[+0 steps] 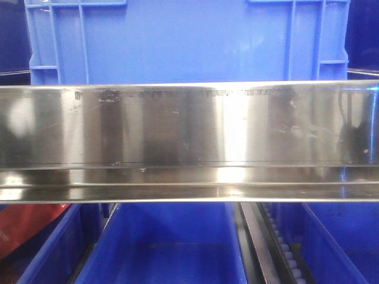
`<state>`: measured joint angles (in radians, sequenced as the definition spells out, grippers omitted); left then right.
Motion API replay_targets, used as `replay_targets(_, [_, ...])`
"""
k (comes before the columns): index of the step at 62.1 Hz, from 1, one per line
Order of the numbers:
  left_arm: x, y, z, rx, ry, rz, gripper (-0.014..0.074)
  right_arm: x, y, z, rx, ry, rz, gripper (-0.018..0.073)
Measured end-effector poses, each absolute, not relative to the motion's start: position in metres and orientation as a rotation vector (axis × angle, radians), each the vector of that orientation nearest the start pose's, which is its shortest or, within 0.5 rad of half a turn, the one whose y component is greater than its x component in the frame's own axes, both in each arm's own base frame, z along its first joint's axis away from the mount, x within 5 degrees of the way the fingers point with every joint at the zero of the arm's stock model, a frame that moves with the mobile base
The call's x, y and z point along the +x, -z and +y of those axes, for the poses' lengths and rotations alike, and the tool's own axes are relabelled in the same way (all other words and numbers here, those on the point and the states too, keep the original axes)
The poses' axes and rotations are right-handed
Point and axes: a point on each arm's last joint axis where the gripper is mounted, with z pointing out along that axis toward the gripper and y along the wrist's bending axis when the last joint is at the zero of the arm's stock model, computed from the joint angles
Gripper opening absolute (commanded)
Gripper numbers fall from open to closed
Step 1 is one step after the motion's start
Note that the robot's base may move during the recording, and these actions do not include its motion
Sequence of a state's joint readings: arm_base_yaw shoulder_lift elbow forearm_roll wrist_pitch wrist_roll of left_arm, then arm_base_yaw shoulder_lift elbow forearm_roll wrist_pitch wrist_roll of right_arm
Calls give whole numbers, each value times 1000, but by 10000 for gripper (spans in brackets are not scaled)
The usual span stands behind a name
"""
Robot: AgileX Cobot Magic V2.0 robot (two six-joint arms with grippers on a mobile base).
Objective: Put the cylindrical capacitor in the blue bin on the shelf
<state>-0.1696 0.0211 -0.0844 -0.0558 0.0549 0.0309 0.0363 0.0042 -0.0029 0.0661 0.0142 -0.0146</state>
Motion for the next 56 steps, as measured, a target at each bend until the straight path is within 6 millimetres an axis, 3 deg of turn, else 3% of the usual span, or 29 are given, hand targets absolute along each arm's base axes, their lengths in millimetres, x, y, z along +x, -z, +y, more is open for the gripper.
replay_targets(10, [56, -210, -9, 66, 175, 1535, -111, 56, -212, 2, 11, -71, 1499, -162])
replay_targets(56, [56, -209, -8, 78, 156, 1531, -111, 56, -212, 2, 11, -71, 1499, -162])
